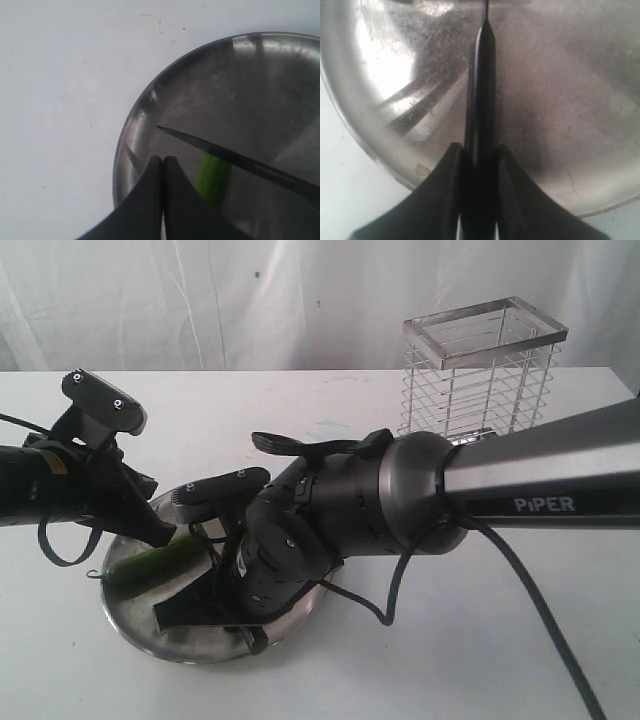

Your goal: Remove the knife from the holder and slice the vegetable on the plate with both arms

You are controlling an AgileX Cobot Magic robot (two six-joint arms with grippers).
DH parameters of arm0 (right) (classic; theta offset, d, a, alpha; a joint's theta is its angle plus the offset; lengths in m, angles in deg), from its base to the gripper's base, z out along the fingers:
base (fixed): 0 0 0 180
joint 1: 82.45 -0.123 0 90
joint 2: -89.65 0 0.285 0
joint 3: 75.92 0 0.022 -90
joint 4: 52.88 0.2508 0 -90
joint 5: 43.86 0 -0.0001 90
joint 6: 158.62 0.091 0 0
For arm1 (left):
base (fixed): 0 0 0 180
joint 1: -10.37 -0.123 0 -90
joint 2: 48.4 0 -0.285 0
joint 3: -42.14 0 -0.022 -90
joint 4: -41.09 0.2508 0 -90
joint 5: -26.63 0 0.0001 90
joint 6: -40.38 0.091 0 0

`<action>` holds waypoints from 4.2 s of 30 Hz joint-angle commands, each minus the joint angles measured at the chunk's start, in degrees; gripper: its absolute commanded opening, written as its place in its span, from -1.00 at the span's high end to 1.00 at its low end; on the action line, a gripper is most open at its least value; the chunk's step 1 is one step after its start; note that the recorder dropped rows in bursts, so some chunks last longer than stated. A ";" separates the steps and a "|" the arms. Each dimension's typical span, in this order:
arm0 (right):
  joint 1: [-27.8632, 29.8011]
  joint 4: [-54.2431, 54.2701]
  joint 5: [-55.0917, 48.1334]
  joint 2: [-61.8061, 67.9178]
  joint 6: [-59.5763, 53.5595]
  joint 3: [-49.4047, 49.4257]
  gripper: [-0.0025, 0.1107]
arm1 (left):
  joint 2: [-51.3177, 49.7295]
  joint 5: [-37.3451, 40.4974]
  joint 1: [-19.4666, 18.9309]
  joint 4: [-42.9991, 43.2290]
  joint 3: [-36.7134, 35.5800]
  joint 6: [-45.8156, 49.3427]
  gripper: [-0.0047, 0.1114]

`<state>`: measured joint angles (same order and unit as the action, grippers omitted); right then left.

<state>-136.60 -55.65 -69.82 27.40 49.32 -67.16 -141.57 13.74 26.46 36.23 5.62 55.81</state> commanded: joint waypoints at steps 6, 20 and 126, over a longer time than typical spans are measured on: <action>-1.51 -0.07 0.90 0.90 0.38 -0.18 0.96 | 0.59 0.76 -0.07 -0.63 -0.08 -0.61 0.92; -1.77 -5.21 0.41 1.12 4.21 -0.18 0.96 | 0.59 1.13 -0.07 -1.08 -0.08 -0.60 0.92; -2.41 -8.02 -0.84 2.59 2.67 -0.18 0.96 | 0.58 18.76 -5.96 -14.35 25.56 -2.23 0.92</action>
<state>-138.96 -63.28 -70.45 30.02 53.09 -67.16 -144.36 34.48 20.46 21.76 30.27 49.60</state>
